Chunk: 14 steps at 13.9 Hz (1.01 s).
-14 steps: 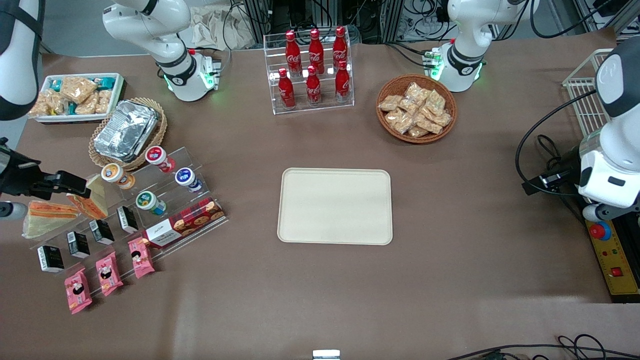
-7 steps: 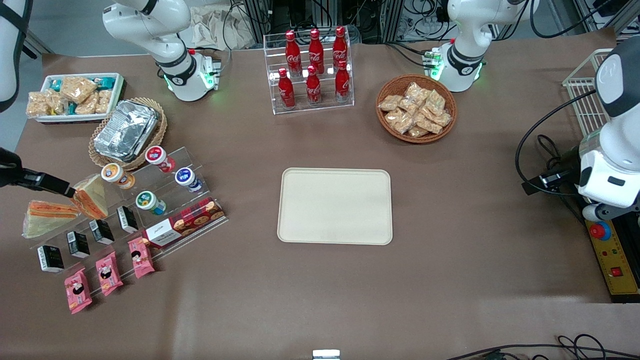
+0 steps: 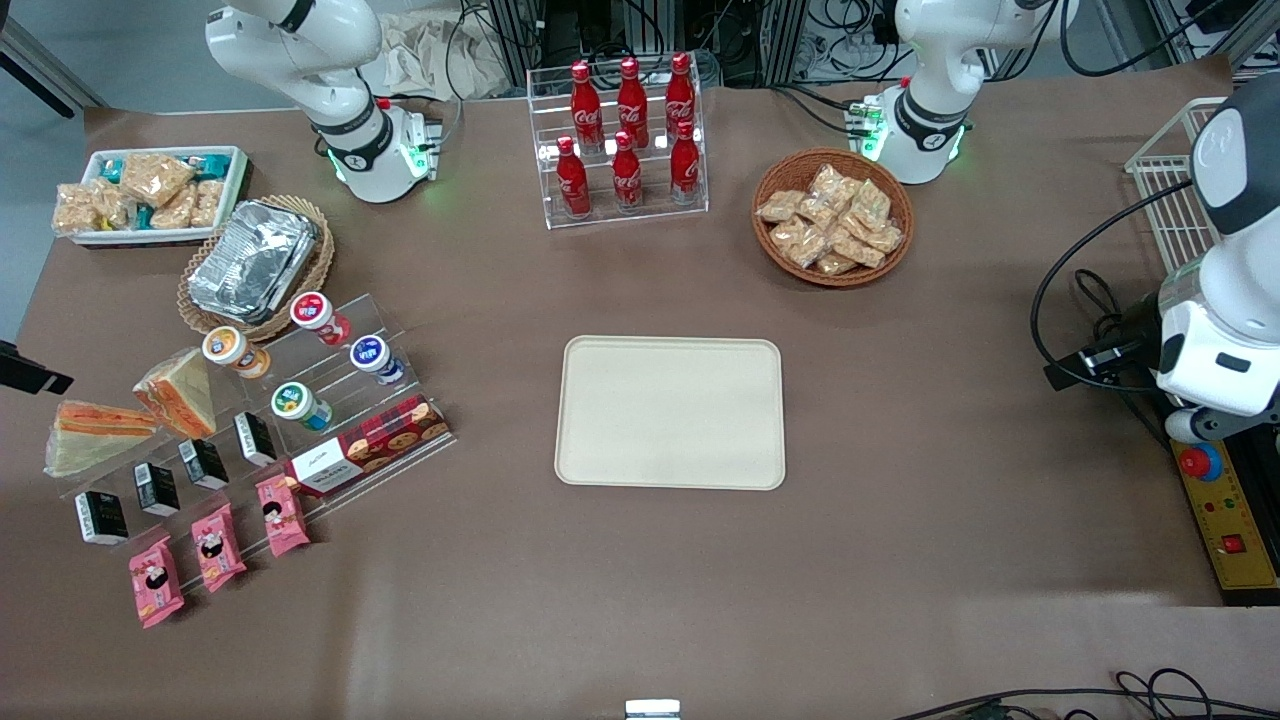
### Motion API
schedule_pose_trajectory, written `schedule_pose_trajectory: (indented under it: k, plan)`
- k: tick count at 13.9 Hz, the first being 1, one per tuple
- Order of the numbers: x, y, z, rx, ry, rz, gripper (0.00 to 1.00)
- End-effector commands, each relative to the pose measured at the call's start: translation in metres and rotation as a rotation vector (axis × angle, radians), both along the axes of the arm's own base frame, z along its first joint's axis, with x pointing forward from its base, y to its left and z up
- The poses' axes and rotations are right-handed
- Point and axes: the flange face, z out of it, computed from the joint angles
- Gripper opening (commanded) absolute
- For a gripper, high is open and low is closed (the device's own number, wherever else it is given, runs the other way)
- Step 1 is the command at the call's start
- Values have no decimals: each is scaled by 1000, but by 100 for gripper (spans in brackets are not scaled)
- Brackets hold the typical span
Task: Place sandwich on tray
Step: 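Reach the right gripper toward the wrapped triangular sandwich on the rack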
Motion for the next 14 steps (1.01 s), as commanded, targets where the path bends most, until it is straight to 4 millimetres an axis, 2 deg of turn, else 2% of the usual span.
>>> schedule_pose_trajectory:
  k: [1,2,4,7,10,11,14]
  plan:
    - [4,-30,-10,-53,-18,-139,99]
    - [1,-50,-19,-56,-12,-177,99]
    - [4,-71,-38,-77,-8,-214,98]
    - [3,-103,-56,-85,-45,-269,98]
    - [12,-107,-84,-29,-49,-314,98]
    - [13,-114,-90,11,-71,-347,98]
    - [18,-113,-106,45,-65,-365,98]
